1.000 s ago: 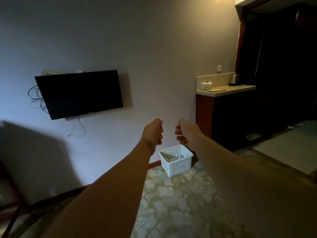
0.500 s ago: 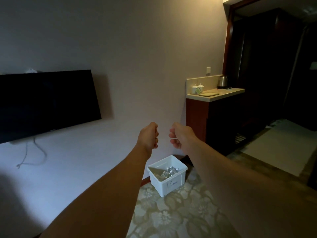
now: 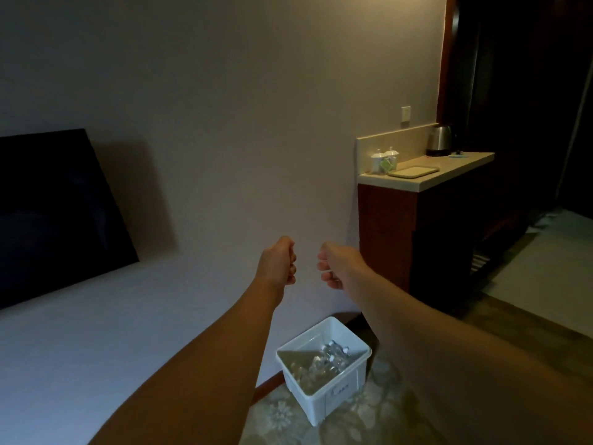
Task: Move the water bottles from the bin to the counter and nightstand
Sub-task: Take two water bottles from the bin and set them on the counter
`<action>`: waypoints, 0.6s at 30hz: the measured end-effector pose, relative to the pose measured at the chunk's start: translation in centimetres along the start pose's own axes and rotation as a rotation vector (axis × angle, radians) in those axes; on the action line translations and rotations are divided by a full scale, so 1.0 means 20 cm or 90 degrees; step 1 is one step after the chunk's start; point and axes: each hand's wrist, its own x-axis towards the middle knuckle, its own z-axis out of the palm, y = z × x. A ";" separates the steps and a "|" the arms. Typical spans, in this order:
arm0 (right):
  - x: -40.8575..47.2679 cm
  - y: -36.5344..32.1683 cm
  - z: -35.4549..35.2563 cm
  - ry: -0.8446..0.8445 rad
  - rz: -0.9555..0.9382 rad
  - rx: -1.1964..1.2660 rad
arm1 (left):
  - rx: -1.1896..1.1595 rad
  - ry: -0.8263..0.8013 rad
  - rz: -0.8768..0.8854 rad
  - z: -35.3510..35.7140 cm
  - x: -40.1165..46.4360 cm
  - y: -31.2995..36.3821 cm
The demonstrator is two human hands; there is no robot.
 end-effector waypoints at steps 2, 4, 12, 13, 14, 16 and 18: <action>0.24 -0.04 0.03 0.002 0.008 -0.003 | -0.004 -0.002 -0.009 0.02 0.23 -0.04; 0.44 -0.06 0.09 0.002 0.029 -0.010 | 0.004 -0.004 -0.020 0.02 0.45 -0.11; 1.44 0.05 0.43 0.001 0.054 -0.063 | -0.020 0.009 -0.081 0.00 1.48 -0.57; 1.58 0.07 0.47 0.006 0.057 -0.063 | -0.029 0.012 -0.092 0.00 1.62 -0.66; 1.72 0.11 0.52 0.013 0.063 -0.069 | -0.038 0.013 -0.104 0.00 1.76 -0.75; 1.99 0.19 0.61 0.027 0.079 -0.079 | -0.056 0.006 -0.132 -0.01 2.02 -0.92; 2.24 0.30 0.68 0.032 0.098 -0.083 | -0.077 0.005 -0.160 -0.02 2.24 -1.10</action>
